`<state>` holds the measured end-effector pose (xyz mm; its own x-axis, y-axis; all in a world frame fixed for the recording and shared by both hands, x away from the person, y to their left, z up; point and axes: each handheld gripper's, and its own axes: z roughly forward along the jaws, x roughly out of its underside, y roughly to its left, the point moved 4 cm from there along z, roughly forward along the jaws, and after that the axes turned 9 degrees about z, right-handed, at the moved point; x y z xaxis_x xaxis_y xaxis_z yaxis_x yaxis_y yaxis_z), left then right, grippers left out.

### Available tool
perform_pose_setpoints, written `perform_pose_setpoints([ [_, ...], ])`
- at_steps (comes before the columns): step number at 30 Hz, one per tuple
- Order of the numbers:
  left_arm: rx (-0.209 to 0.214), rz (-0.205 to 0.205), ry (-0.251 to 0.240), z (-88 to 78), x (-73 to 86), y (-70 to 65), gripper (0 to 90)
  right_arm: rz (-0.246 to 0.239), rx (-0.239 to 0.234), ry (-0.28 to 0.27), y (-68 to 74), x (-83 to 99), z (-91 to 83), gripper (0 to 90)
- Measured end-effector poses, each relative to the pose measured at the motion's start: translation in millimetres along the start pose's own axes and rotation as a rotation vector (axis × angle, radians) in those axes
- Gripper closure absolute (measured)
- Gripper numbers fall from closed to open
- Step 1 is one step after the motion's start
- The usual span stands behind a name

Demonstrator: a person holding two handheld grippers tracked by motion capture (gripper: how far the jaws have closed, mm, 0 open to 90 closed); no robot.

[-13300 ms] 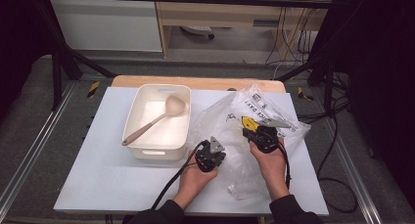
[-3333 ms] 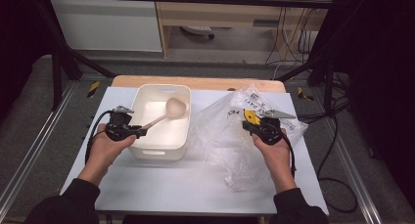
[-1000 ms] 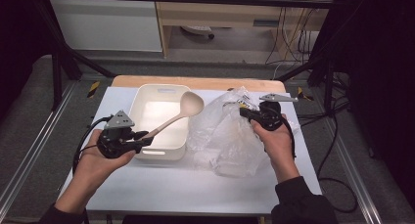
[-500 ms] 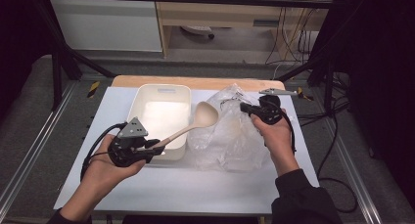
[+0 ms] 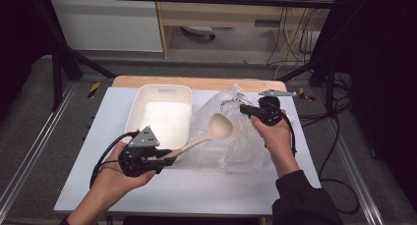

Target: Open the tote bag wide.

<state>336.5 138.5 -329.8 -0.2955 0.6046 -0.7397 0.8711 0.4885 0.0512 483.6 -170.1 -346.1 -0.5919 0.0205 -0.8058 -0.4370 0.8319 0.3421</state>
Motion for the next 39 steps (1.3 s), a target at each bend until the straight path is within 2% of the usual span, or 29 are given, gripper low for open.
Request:
perform_pose_setpoints([
  [10, 0.036, -0.008, 0.020, 19.9, 1.8, -1.0, 70.4, -0.002, -0.008, 0.002, 2.0, 0.8, -0.3, 90.0],
  [16, 0.065, 0.003, 0.001, 18.7, -5.3, -11.8, 70.4, 0.008, 0.002, -0.005, -4.0, -0.2, -2.3, 90.0],
  [18, 0.078, 0.019, 0.015, 20.4, -7.1, -17.8, 70.4, 0.013, 0.004, -0.004, -6.1, 0.2, -3.2, 90.0],
  [21, 0.070, 0.022, 0.032, 26.5, -7.0, -18.9, 70.4, 0.012, 0.003, -0.008, -6.5, 0.4, -3.8, 90.0],
  [24, 0.052, 0.012, 0.057, 41.0, -4.3, -14.0, 70.4, 0.011, 0.000, -0.012, -5.7, 1.0, -5.9, 90.0],
  [28, 0.047, -0.006, 0.057, 53.0, -2.2, -6.2, 70.4, 0.009, -0.005, -0.016, -4.4, 1.5, -8.6, 90.0],
  [39, 0.015, -0.015, 0.053, 73.2, -0.9, 8.0, 70.4, -0.013, -0.017, -0.035, 3.9, -2.5, -19.1, 90.0],
])
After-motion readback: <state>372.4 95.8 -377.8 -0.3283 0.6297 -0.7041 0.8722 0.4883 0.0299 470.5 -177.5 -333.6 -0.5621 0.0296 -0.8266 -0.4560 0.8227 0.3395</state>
